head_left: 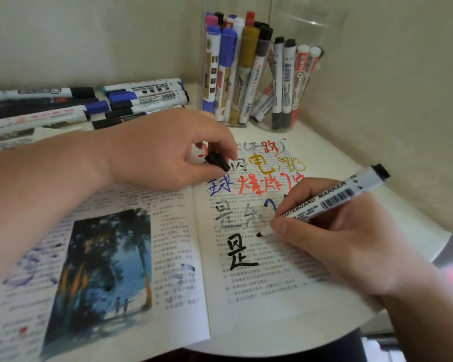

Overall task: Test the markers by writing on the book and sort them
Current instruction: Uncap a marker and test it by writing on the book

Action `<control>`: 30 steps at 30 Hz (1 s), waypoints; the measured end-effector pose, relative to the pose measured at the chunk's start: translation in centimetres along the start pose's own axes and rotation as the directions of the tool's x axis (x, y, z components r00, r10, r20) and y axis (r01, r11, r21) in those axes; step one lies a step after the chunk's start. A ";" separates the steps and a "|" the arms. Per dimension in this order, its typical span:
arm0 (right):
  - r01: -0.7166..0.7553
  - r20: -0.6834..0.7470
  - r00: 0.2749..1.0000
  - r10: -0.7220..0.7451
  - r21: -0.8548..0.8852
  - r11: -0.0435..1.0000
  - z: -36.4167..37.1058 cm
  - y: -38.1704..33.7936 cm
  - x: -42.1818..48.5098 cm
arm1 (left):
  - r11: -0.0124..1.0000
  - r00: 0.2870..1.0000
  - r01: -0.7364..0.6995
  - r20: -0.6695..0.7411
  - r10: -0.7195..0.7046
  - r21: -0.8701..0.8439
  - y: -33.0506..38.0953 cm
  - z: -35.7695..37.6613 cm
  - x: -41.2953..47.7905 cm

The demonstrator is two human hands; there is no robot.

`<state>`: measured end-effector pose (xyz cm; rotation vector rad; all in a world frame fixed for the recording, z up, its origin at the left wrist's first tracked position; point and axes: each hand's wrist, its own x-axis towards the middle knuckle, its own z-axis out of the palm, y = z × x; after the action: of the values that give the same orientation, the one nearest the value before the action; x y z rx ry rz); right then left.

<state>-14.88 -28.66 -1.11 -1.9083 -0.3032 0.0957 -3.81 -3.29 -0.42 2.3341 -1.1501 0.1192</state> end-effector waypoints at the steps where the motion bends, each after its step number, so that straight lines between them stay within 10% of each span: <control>1: 0.000 0.010 1.000 0.000 -0.012 1.000 0.0 0.0 0.0 | 1.000 1.000 -0.005 0.001 0.005 0.006 -0.1 0.1 0.1; 13: -0.011 0.153 0.988 0.000 0.069 0.998 -1.0 0.1 -0.4 | 1.000 1.000 -0.002 0.022 0.002 -0.010 -0.1 0.3 0.2; 30: 0.053 -0.044 0.998 -0.047 0.144 0.988 -2.1 0.9 0.1 | 0.992 0.994 0.108 0.009 -0.108 -0.062 1.0 0.0 0.1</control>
<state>-14.17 -30.77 -1.18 -1.7549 -0.3085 0.0445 -4.48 -3.83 -0.01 2.3367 -1.0126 0.0376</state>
